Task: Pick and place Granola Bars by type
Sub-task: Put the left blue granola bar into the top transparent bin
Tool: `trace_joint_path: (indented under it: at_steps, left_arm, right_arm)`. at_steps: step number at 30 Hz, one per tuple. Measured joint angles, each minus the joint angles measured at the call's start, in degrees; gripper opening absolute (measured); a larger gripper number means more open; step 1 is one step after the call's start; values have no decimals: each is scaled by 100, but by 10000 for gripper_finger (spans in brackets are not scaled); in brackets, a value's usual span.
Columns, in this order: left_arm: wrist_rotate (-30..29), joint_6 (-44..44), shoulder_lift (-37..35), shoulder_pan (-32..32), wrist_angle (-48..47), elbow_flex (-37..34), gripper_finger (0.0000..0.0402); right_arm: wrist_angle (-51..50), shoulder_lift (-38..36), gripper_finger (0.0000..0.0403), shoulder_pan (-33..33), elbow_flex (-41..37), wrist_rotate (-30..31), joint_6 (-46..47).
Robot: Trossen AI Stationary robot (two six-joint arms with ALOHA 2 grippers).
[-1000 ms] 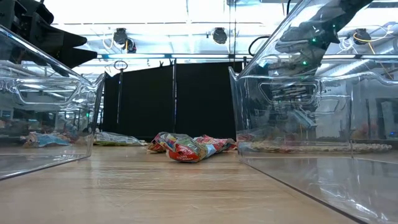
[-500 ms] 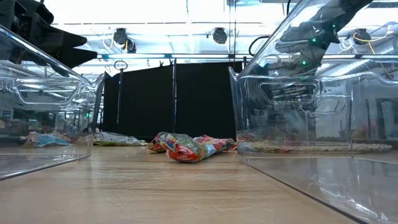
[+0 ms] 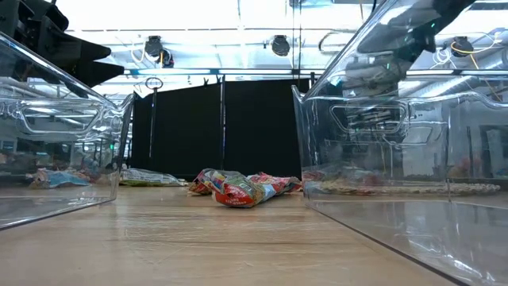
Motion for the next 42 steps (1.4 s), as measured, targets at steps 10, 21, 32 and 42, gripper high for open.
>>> trace_joint_path:
  at_steps: [10, 21, 32, 42]
  left_arm:
    - [0, 0, 0, 2, 0, 2, 267]
    - [0, 0, -2, 1, 0, 1, 267]
    - [0, -1, -1, 1, 0, 2, 267]
    - [0, 0, -2, 0, 0, 2, 267]
  right_arm:
    - [444, -1463, 110, 1942, -222, -2679, 807]
    - [1872, -1949, 69, 6005, -1366, -591, 3176]
    - [1984, -608, 1, 9023, -1368, 2290, 5523]
    - [3014, 1008, 0, 9407, -1368, 2110, 7112]
